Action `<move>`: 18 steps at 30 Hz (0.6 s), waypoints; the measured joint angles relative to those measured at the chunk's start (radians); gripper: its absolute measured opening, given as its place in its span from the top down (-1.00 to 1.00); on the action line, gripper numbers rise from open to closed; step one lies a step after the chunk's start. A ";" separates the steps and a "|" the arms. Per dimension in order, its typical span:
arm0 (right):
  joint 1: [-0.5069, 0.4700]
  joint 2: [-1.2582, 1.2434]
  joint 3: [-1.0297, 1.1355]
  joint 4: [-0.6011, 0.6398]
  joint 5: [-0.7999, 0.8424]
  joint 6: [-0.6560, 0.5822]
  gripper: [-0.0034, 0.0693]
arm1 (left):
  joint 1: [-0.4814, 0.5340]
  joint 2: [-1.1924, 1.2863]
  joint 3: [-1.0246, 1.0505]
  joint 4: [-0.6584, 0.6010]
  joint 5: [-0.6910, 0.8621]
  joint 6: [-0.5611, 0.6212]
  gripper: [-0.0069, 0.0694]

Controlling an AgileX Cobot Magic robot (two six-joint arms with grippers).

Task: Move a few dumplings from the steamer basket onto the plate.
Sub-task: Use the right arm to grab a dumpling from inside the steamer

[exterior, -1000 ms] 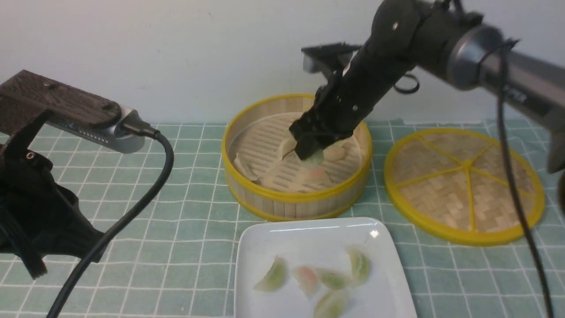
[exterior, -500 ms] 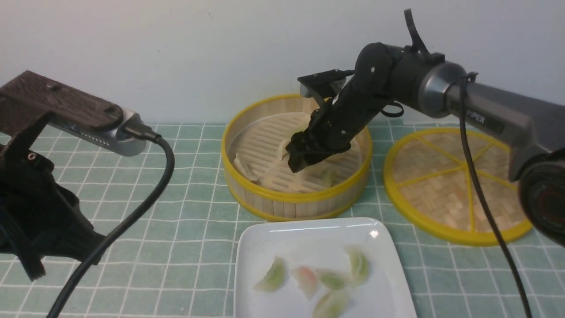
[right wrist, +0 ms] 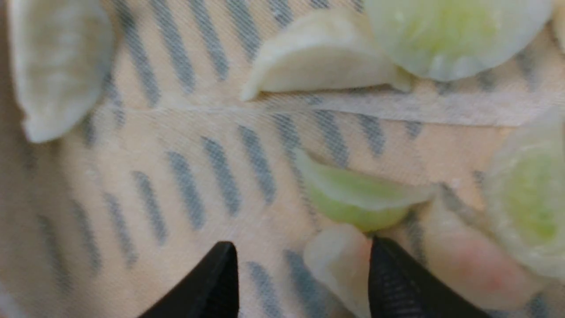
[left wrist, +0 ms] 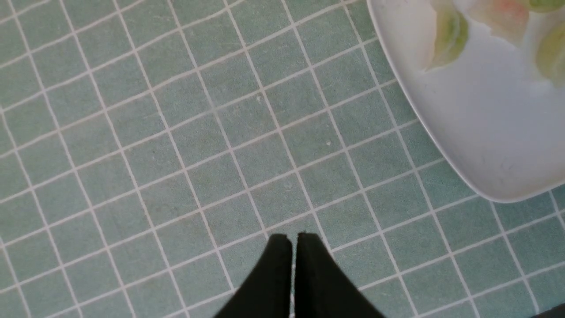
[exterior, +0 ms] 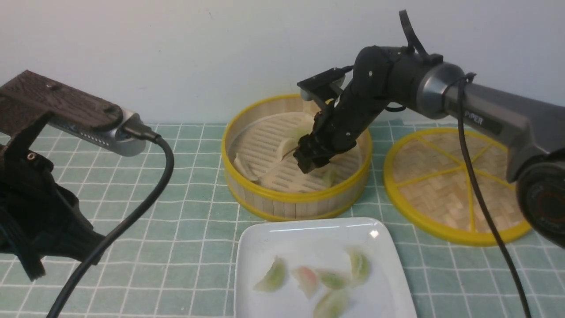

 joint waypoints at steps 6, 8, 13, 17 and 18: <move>0.000 0.025 0.001 -0.079 -0.035 0.000 -0.11 | 0.000 0.000 0.000 0.000 0.000 0.000 0.83; 0.000 0.031 0.001 -0.087 -0.037 0.001 -0.06 | 0.000 0.000 0.000 0.000 0.000 0.000 0.83; 0.000 0.017 0.001 -0.091 -0.038 0.049 0.37 | 0.000 0.000 0.000 0.000 0.000 0.000 0.83; 0.000 -0.046 0.001 -0.090 0.009 0.052 0.36 | 0.000 0.000 0.000 0.000 0.000 0.000 0.83; 0.000 -0.078 0.001 -0.090 0.024 0.052 0.36 | 0.000 0.000 0.000 0.000 0.000 0.000 0.83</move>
